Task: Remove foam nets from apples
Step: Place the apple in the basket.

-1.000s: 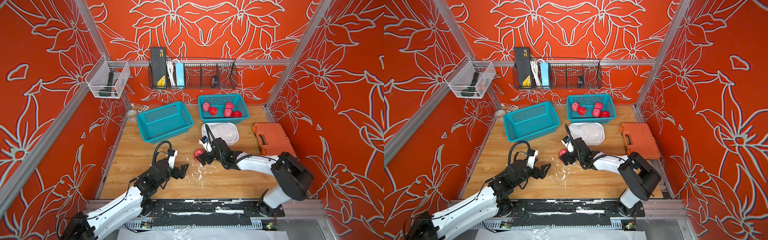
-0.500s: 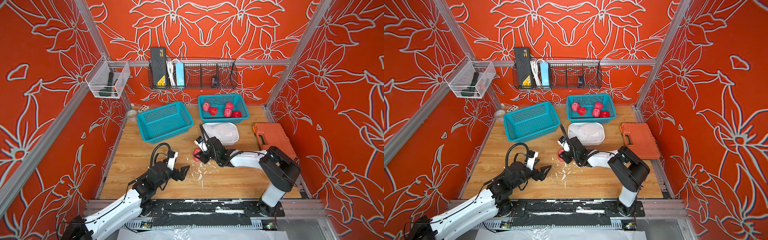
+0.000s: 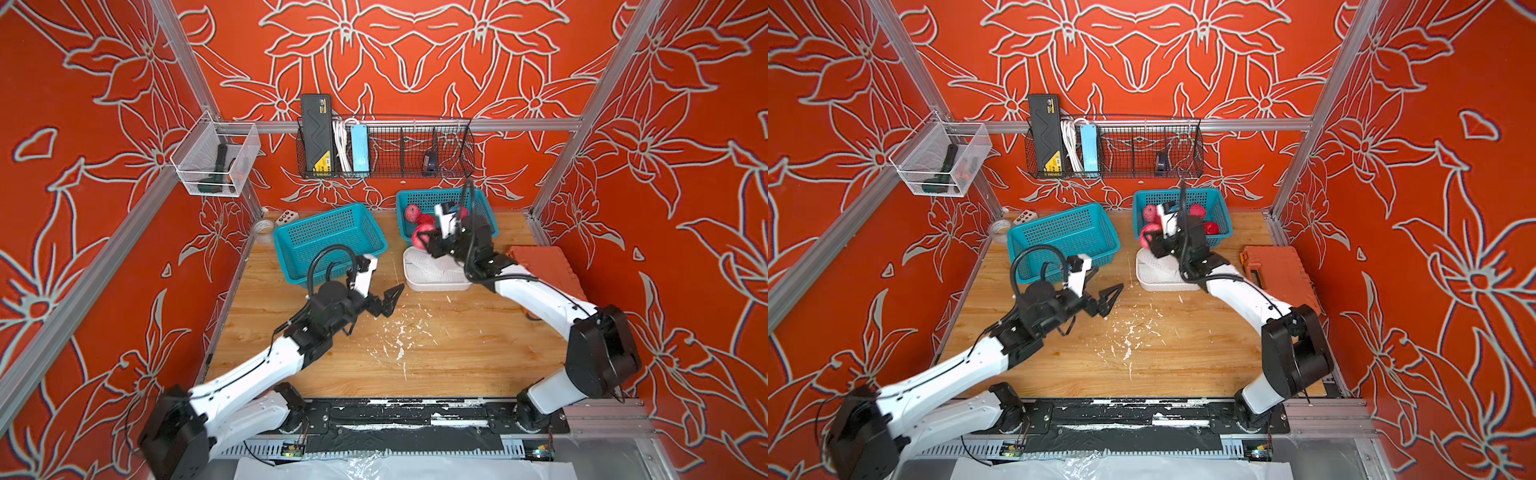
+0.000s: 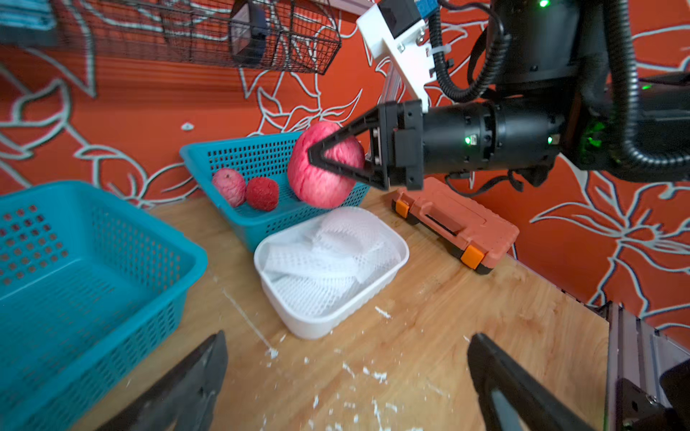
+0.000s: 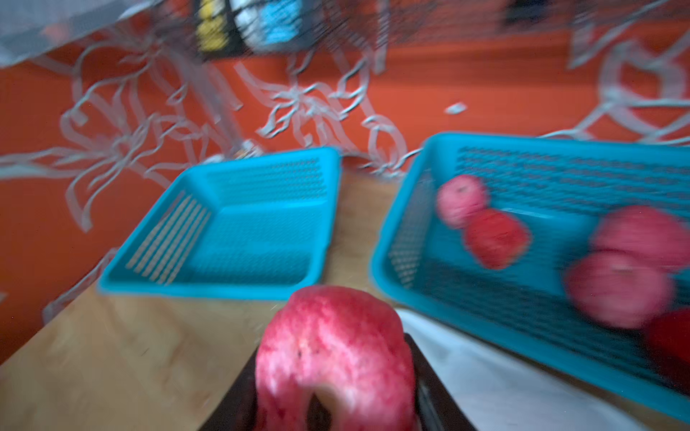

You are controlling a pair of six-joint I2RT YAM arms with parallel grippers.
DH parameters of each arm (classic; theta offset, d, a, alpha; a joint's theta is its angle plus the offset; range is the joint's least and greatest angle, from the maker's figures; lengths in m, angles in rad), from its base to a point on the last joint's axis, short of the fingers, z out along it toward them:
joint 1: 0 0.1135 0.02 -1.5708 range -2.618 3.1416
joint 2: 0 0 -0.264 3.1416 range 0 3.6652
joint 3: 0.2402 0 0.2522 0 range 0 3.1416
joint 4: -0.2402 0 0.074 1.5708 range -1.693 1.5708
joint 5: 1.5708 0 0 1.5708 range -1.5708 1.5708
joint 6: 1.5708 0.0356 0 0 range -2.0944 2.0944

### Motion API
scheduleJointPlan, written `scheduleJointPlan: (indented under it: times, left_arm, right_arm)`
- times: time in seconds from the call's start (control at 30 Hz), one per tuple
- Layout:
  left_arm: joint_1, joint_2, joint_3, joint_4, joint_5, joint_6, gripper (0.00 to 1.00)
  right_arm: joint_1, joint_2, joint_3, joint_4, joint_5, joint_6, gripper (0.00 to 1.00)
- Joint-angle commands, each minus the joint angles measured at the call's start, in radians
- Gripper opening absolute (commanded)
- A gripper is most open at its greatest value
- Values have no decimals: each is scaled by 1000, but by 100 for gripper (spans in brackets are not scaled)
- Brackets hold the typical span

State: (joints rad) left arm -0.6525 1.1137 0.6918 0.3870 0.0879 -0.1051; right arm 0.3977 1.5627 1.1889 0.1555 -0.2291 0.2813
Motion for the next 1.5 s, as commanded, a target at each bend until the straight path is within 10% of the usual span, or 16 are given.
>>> scheduleJointPlan:
  times: [0.0,0.47,0.73,1.1,1.47]
  left_arm:
    - [2,165,164,18,89,68,98]
    - [24,496,374,52,93,80,98]
    - [71,495,373,39,81,49,98]
    - [112,261,191,45,-34,36,98]
    - [141,-110,-306,289,-471,97,98]
  right_arm:
    - [-116,71,70,-64,60,51,13]
    - [-312,527,433,-116,37,126,17]
    - [-317,593,524,-123,85,117,60]
    - [-326,452,506,-148,90,79,84]
    - [-316,-13,133,-78,52,67,90]
